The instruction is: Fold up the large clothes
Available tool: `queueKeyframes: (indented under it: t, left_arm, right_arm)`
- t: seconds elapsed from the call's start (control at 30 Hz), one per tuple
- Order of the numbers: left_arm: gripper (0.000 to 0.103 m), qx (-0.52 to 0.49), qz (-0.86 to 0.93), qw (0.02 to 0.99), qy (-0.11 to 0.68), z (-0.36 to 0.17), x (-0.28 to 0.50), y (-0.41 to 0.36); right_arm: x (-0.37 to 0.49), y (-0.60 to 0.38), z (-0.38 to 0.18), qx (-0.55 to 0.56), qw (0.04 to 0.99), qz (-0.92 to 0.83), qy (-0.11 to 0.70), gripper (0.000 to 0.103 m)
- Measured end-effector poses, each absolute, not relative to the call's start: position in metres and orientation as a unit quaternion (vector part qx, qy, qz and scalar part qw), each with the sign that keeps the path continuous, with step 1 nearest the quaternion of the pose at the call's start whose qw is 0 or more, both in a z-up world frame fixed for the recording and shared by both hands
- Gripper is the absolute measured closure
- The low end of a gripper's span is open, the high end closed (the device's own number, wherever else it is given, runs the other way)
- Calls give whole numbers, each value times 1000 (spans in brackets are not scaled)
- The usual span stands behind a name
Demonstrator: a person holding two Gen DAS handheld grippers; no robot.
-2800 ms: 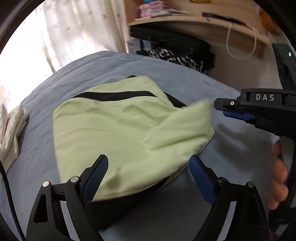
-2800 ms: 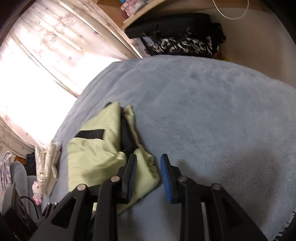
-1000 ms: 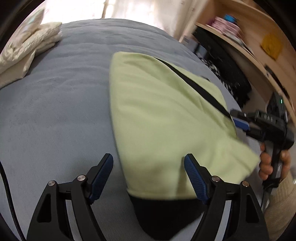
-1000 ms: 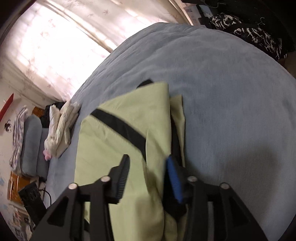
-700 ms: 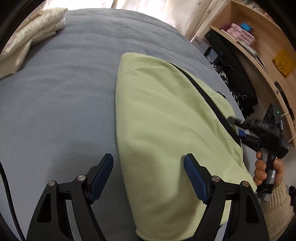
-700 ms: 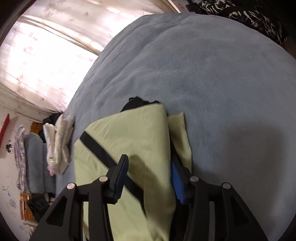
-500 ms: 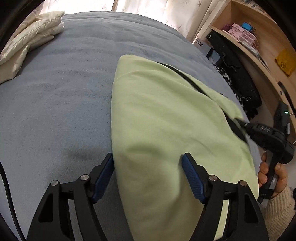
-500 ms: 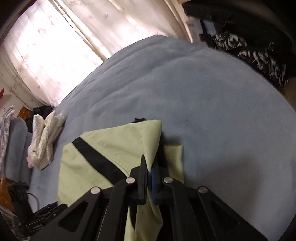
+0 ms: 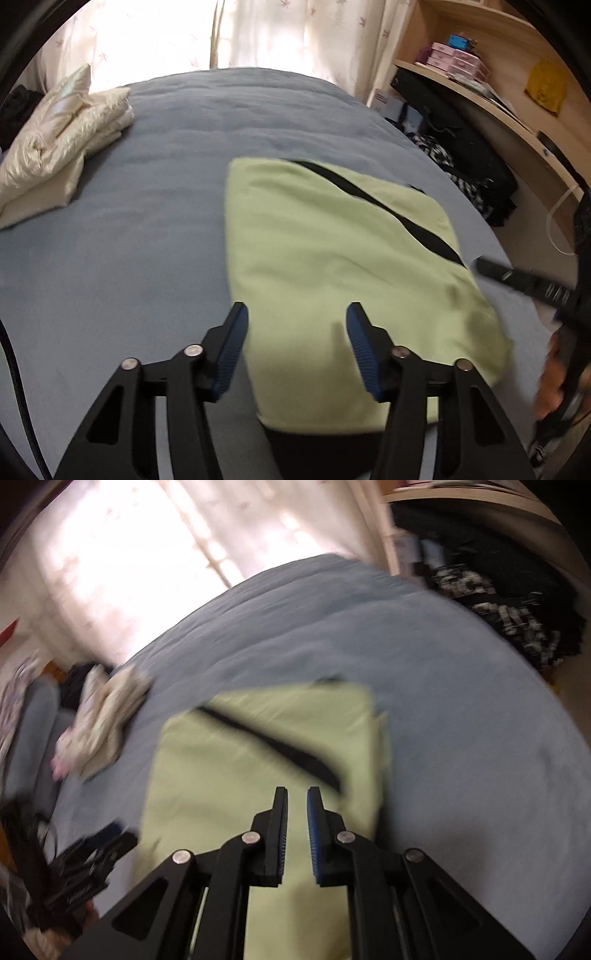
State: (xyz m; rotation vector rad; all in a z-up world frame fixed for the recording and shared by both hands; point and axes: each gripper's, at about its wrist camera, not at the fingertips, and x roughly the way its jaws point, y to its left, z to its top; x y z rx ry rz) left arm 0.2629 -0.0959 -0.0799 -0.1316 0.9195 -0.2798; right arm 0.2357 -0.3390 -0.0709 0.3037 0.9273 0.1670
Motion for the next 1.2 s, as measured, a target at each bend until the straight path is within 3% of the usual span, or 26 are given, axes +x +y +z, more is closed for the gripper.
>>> queueKeyframes:
  t: [0.27, 0.33, 0.37, 0.53, 0.6, 1.13, 1.2]
  left_arm:
    - [53, -18, -129, 883, 452, -105, 218, -110]
    - [52, 1, -117, 885, 450, -110, 216, -107]
    - [52, -9, -120, 881, 458, -113, 216, -103]
    - [51, -75, -123, 866, 478, -116, 214, -83]
    - [52, -71, -120, 868, 477, -114, 213, -84]
    - [52, -75, -118, 874, 465, -86, 184, -81]
    - [52, -74, -119, 875, 463, -82, 179, -80]
  right_arm:
    - [190, -294, -107, 59, 863, 97, 493, 93]
    - [188, -312, -116, 52, 863, 63, 499, 98]
    - [188, -320, -117, 57, 863, 56, 499, 103]
    - [167, -360, -108, 68, 868, 3, 492, 103]
    - [162, -370, -108, 80, 864, -10, 496, 98]
    - [151, -373, -94, 132, 859, -23, 494, 97]
    - [149, -374, -94, 138, 855, -28, 498, 92]
